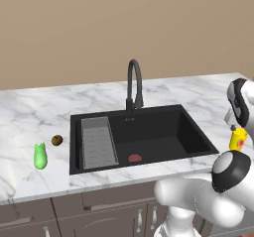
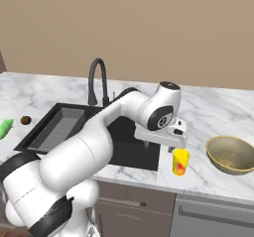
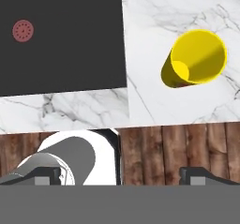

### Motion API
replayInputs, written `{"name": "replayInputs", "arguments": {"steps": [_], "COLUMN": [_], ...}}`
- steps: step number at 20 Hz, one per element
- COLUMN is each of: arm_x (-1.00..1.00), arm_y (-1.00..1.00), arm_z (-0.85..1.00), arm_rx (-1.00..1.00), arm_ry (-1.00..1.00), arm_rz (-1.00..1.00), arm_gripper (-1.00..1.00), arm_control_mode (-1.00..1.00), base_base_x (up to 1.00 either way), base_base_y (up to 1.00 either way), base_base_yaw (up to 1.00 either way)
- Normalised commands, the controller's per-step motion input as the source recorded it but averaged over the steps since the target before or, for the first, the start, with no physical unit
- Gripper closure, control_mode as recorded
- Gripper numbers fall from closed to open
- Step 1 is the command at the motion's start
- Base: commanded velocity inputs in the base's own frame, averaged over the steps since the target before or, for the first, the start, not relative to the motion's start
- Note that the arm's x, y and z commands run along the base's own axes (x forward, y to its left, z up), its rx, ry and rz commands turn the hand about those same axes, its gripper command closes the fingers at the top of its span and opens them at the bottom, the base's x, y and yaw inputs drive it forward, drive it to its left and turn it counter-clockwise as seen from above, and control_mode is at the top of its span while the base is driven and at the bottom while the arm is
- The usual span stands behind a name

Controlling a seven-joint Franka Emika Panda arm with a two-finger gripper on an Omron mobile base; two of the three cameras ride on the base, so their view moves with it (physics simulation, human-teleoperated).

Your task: Remove the corn and apple from the sink. Then move the bowl and cup from the counter to the sink for washing.

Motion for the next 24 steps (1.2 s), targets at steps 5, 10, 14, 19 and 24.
{"name": "replayInputs", "arguments": {"steps": [5,10,14,19,24], "arm_x": [0.15,0.18,0.16,0.12,0.0], "arm_y": [-0.03,-0.05,-0.09,-0.12,-0.15], "arm_z": [-0.09,-0.09,-0.1,-0.09,-0.09], "arm_rx": [-0.02,-0.02,0.0,0.0,0.0], "arm_ry": [0.0,0.0,0.0,0.0,0.0], "arm_rz": [0.0,0.0,0.0,0.0,-0.02], "arm_gripper": [-1.0,-1.0,-1.0,-1.0,-1.0], "arm_control_mode": [-1.0,-1.0,-1.0,-1.0,-1.0], "base_base_x": [0.0,0.0,0.0,0.0,0.0], "base_base_y": [0.0,0.0,0.0,0.0,0.0], "base_base_yaw": [0.0,0.0,0.0,0.0,0.0]}}
